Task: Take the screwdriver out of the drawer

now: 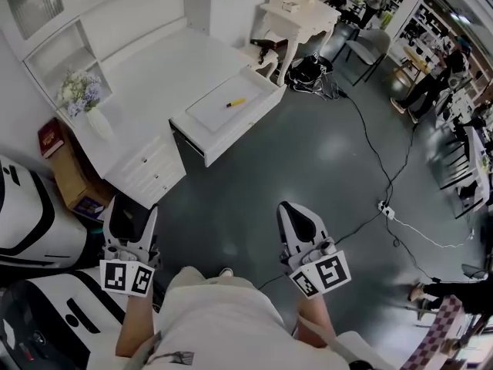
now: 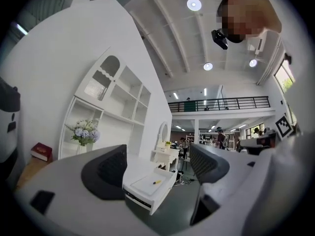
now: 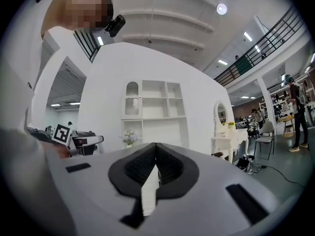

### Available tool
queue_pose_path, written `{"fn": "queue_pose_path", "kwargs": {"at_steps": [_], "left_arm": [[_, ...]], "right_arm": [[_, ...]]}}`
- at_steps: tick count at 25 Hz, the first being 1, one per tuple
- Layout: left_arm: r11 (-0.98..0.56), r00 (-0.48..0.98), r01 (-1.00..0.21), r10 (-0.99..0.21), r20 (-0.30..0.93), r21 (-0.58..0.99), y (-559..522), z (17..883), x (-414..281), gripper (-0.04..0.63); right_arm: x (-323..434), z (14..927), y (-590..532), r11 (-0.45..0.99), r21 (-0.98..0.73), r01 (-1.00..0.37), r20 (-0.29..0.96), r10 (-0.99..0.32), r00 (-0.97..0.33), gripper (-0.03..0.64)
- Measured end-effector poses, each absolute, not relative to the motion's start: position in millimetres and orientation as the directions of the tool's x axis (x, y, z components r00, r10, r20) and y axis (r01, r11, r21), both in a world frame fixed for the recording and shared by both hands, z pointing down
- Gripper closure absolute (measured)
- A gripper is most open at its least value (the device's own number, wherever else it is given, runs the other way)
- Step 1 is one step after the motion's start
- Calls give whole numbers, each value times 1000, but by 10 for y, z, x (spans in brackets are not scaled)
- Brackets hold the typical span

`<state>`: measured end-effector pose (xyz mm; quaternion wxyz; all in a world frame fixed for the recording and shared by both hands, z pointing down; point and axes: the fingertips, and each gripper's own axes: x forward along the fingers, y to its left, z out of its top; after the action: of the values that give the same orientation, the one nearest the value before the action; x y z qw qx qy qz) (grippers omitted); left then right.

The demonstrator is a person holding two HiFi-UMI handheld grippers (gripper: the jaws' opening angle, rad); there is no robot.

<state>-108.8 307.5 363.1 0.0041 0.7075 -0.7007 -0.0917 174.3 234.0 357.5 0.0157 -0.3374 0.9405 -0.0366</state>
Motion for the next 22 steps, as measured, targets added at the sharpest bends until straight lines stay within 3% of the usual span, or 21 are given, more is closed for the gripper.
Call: {"fn": "queue_pose_path", "kwargs": {"at_steps": [10, 22], "left_arm": [[-28, 17, -989, -997, -79, 144, 2571, 3857, -1250, 213], [-236, 227, -955, -971, -69, 178, 438, 4069, -1636, 213]], "right_arm": [[1560, 3774, 1910, 759, -105, -643, 29, -644, -765, 606], [929, 3701, 339, 662, -29, -749, 121, -741, -660, 606]]}}
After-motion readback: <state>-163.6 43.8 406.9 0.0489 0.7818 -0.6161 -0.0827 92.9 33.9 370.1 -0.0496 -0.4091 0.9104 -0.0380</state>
